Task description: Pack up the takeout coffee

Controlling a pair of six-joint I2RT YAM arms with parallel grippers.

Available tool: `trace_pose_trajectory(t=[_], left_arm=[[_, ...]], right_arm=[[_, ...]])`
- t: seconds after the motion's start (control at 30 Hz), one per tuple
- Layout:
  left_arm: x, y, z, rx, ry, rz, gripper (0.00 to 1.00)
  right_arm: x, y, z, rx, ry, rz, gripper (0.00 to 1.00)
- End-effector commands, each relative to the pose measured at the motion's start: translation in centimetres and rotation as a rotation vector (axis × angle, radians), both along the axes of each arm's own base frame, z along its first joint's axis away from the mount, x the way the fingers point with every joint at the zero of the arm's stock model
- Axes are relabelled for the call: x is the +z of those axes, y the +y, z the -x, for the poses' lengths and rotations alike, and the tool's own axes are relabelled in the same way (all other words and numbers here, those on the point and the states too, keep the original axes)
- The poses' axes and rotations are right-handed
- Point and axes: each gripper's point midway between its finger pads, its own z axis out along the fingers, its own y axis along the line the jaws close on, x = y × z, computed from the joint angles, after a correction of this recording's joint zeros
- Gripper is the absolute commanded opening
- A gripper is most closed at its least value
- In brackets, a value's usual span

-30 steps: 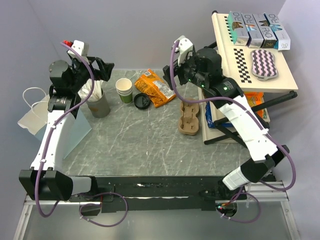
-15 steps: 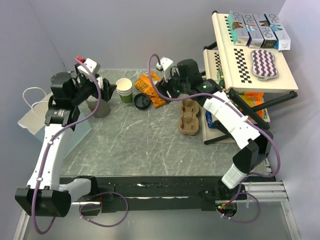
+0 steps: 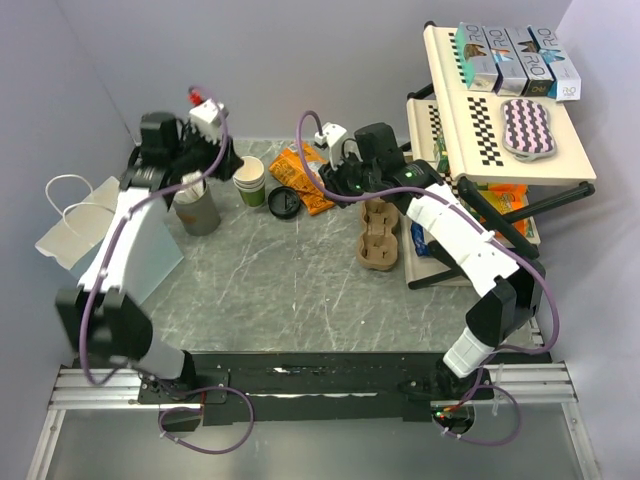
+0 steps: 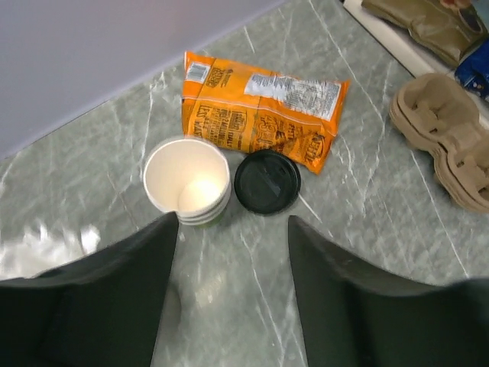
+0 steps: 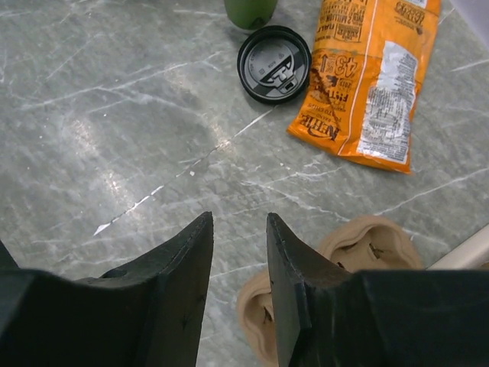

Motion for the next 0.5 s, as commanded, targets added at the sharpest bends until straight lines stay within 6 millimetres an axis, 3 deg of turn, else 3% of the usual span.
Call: trace_pose_trajectory(t=[0.0, 0.03, 0.1, 0.13, 0.17, 0.2, 0.47], left_arm=[[0.6, -1.7, -2.3, -0.107, 0.014, -0.033, 0.58], [0.2, -2.1, -3.5, -0.128, 0.031, -0.033, 0.55], [-3.3, -2.3, -4.3, -0.167, 0.138, -0.063, 0.53], [-2.6, -2.6, -4.8, -0.202, 0.118, -0.075, 0.54], [-3.8, -2.7, -4.5, -0.219, 0.176, -0.078, 0.54], [-4.7, -2.9, -5.4, -0.235, 0.2, -0.078, 0.55], [-7.6, -3.9, -7.1, -0.264, 0.271, -0.034, 0.52]], right_arm=[[0.1, -1.0, 1.3, 0.007, 0.027, -0.017, 0.42], [0.0, -1.1, 1.4, 0.01, 0.031, -0.016, 0.42], [-0.2, -1.5, 1.9, 0.014, 0.036, -0.018, 0.42], [-0.3, -1.5, 2.0, 0.018, 0.039, -0.017, 0.42], [-0.3, -1.6, 2.1, 0.019, 0.037, -0.016, 0.42], [-0.5, -1.9, 2.3, 0.017, 0.04, -0.013, 0.42], [-1.9, -3.1, 3.1, 0.005, 0.061, 0.013, 0.43]])
